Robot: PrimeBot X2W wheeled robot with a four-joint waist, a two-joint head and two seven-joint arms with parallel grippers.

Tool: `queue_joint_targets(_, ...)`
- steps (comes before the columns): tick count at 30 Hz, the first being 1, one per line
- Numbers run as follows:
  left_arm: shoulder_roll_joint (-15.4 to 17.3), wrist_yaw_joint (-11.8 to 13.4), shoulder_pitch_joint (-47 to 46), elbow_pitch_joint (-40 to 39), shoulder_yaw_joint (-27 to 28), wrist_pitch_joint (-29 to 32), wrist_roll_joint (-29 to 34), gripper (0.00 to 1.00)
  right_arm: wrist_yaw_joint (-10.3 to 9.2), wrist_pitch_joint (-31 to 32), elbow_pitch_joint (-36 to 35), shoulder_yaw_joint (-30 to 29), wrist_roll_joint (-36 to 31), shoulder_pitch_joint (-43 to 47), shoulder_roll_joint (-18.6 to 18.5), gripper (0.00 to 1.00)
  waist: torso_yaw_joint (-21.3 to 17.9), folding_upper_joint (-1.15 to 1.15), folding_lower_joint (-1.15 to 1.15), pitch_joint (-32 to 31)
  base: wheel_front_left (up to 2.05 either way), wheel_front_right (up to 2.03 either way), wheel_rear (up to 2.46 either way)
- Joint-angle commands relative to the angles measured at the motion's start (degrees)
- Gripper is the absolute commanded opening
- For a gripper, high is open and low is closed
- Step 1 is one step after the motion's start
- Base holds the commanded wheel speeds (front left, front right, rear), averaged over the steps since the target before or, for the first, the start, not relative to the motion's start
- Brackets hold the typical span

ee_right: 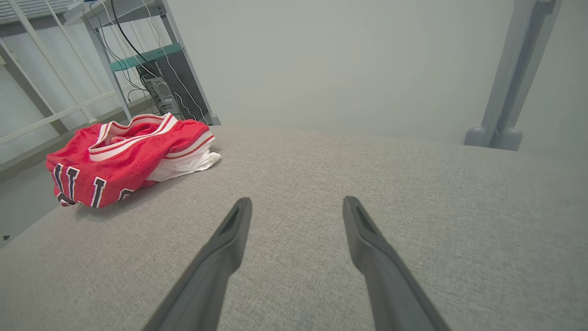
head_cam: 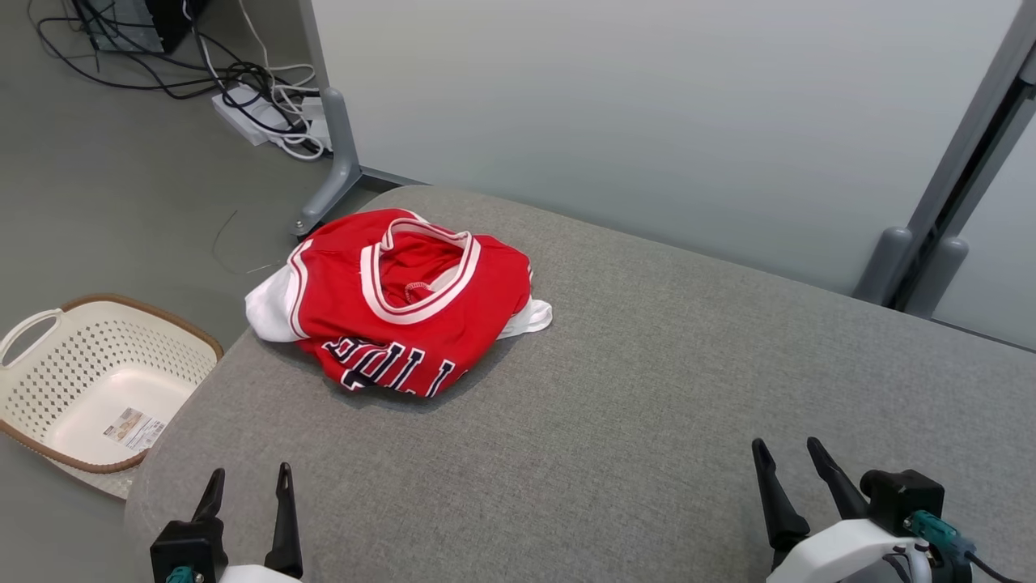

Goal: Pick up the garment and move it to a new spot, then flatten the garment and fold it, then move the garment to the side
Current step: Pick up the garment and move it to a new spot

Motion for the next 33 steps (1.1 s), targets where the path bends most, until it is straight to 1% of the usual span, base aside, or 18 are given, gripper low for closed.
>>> queue_joint_targets(1,0.19,0.17,0.43,-0.27,0.16,-0.03,-0.11,1.0,0.13,-0.45,0.15,0.0,0.2,-0.52,-0.51,1.0,0.08,0.0,0.0,0.14,0.0,0.0,0.0)
queue_joint_targets(8,0.3,0.54,-0.52,-1.03,-0.12,0.79,-0.66,1.0,0.13,-0.53,0.94,0.56,0.13,-0.39,-0.49,1.0,-0.18,0.0,0.0,-0.1,0.0,0.0,0.0)
queue_joint_targets(12,0.69,-0.6,-2.39,-1.25,-0.76,2.19,-1.01,1.0,0.13,-0.64,1.33,0.69,-0.04,-0.66,-0.49,1.0,-1.2,0.0,0.0,0.12,0.0,0.0,0.0)
queue_joint_targets(14,1.23,-1.93,-4.8,-0.75,-1.68,4.29,-1.15,1.0,0.13,-0.31,1.17,0.97,-0.42,-1.1,-0.46,1.0,-1.93,0.0,0.0,0.68,0.0,0.0,0.0)
queue_joint_targets(16,1.59,-3.51,-8.59,0.86,-2.35,7.47,-1.83,1.0,0.13,0.04,0.81,1.14,-0.79,-1.53,-0.48,1.0,-2.65,0.0,0.0,1.47,0.0,0.0,0.0)
queue_joint_targets(19,1.5,-5.8,-16.84,5.96,-2.91,14.09,-3.74,1.0,0.13,0.83,-0.22,1.02,-1.91,-2.15,-0.49,1.0,-3.99,0.0,0.0,3.29,0.0,0.0,0.0)
queue_joint_targets(24,0.88,-8.63,-32.22,17.6,-3.39,26.47,-7.07,1.0,0.13,3.26,-2.47,1.61,-4.87,-3.64,-0.5,1.0,-7.51,0.0,0.0,7.87,0.0,0.0,0.0)
queue_joint_targets(26,1.71,-10.24,-37.31,21.23,-3.61,30.81,-7.93,1.0,0.13,4.27,-3.8,2.47,-5.75,-4.46,-0.52,1.0,-9.84,0.0,0.0,9.84,0.0,0.0,0.0)
queue_joint_targets(28,3.05,-10.79,-40.96,24.15,-3.51,33.47,-7.98,1.0,0.13,5.26,-5.2,3.44,-6.37,-5.41,-0.5,1.0,-12.53,0.0,0.0,11.9,0.0,0.0,0.0)
queue_joint_targets(32,5.41,-11.98,-44.89,29.86,-3.65,38.27,-8.35,1.0,0.12,6.43,-7.55,4.79,-6.75,-6.6,-0.47,1.0,-17.48,0.0,0.0,15.1,0.0,0.0,0.0)
queue_joint_targets(33,6.5,-11.97,-45.74,30.89,-3.48,38.92,-8.18,1.0,0.12,6.7,-8.01,5.24,-6.9,-6.86,-0.52,1.0,-18.66,0.0,0.0,15.83,0.0,0.0,0.0)
